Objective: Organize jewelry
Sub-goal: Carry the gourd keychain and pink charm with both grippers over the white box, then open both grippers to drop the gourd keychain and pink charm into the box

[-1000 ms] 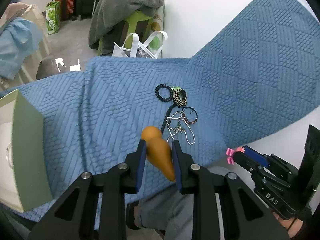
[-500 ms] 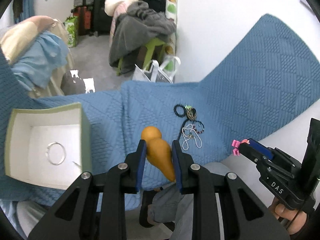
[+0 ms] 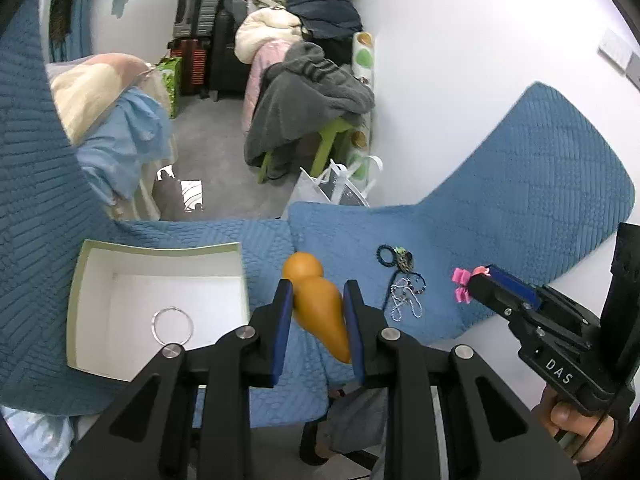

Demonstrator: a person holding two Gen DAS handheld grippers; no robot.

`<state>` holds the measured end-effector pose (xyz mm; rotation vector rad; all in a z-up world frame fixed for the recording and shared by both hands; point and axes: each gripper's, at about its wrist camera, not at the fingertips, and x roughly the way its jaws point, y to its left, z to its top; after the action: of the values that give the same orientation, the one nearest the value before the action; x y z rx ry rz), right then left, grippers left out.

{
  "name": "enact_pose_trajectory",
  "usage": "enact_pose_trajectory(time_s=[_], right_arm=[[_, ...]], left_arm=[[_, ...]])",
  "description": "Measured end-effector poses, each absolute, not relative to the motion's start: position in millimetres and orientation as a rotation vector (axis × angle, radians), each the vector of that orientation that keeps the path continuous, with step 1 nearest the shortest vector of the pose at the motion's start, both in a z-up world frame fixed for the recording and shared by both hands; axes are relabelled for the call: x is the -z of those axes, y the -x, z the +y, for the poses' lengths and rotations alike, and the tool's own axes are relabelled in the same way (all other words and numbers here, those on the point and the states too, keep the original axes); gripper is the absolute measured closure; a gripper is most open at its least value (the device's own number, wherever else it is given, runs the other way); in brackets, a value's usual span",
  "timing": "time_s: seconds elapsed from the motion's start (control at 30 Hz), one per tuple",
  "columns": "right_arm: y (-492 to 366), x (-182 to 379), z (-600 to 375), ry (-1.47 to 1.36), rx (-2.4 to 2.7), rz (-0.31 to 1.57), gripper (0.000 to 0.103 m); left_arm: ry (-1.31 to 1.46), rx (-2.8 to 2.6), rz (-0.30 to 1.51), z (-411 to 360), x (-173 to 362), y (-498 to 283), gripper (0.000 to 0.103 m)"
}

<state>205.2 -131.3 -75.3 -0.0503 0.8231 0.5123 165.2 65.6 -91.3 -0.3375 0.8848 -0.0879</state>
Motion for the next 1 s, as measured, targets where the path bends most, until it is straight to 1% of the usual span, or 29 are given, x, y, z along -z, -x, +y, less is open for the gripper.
enact_pose_trajectory(time_s=[0.2, 0.47, 0.7, 1.0], right_arm=[[-208, 88, -81, 0.098, -0.582, 0.858, 0.080], [-211, 128, -20, 0.145, -0.676, 0.953, 0.080], [-210, 165, 21, 0.199, -0.742, 1.045, 0.080], [-205, 223, 66, 0.289, -0.810, 1.177, 0.080]], left_arm=[[0.386, 0.035, 0.892, 108, 106, -155, 0.077], [0.437, -0.038, 0.942, 158, 136, -151, 0.076], [0.476, -0.095, 1.021, 190, 175, -146, 0.076], [0.517, -0.120, 1.152, 214, 231, -150, 0.076]])
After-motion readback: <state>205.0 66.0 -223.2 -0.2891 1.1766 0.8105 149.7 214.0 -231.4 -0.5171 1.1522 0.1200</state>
